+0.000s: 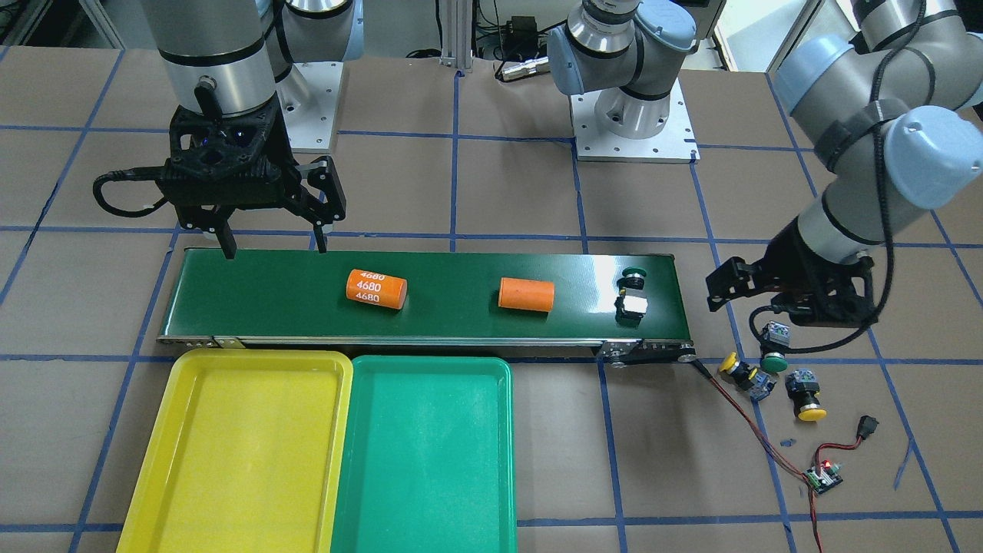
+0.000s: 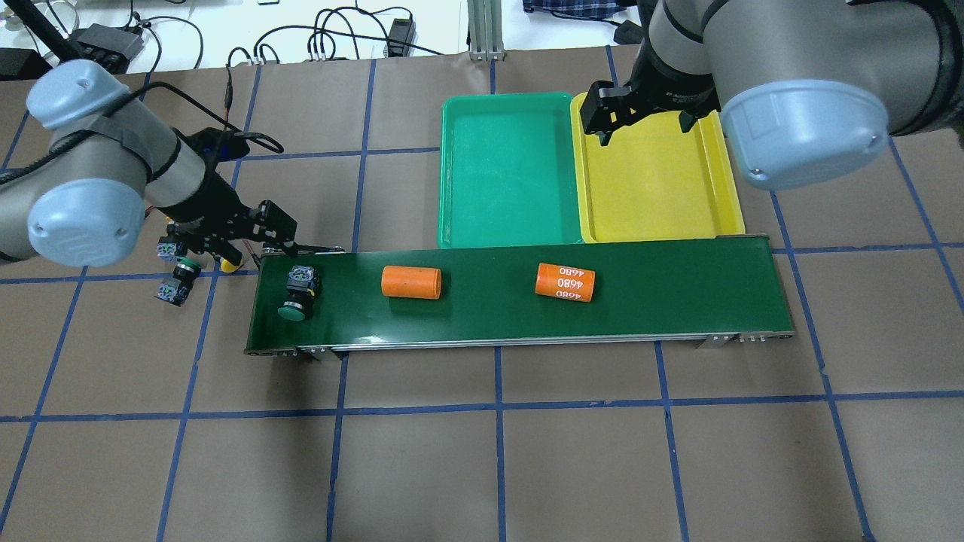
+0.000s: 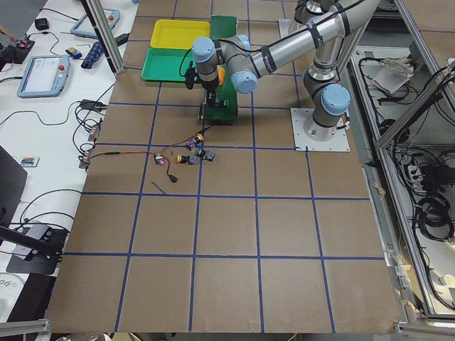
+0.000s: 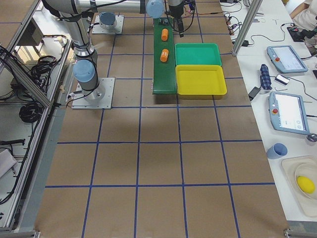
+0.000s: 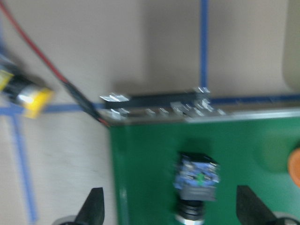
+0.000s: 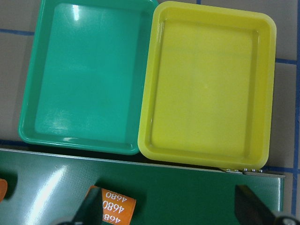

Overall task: Sort buttons by color to trays
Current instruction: 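Place the green-capped button on the belt and open left gripper, then reach left gripper to a yellow-capped button and grasp it, then set the yellow-capped button on the belt and release it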

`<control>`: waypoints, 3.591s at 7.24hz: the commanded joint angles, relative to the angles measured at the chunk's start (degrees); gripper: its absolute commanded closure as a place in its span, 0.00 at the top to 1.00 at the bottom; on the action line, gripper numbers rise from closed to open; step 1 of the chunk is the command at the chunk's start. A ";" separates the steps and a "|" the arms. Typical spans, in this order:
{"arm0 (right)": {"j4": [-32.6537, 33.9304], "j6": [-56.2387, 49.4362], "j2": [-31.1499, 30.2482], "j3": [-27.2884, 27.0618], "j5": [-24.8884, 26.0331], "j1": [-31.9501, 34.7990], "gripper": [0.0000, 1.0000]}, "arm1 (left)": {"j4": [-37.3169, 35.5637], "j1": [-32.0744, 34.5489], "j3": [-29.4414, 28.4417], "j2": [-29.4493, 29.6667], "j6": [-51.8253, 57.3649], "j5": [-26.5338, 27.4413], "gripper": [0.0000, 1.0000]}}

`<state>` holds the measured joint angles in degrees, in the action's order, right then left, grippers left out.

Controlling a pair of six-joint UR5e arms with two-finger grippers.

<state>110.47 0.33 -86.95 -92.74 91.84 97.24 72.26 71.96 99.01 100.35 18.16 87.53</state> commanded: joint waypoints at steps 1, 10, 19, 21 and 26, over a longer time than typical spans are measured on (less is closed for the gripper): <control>0.53 -1.02 0.03 0.27 0.53 -0.55 1.00 | -8.63 -4.78 -3.12 4.74 9.74 3.52 1.00; 0.27 -2.44 -1.38 0.01 0.54 -0.91 1.00 | -21.72 -11.84 -1.89 19.53 19.10 -2.71 0.84; 0.45 -2.44 -1.29 0.01 0.54 -0.91 1.00 | -10.87 -10.71 -3.20 14.74 18.15 -2.54 0.00; 0.53 -2.44 -1.38 0.01 0.54 -0.91 1.00 | -2.51 -7.47 -1.37 6.22 10.53 -4.54 0.00; 0.88 -2.53 -0.94 0.10 0.62 -0.91 1.00 | -1.68 0.81 13.74 -4.45 1.18 -6.92 0.00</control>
<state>111.33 -2.20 -88.07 -92.64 92.34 96.33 70.87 71.73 109.21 97.79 20.15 81.37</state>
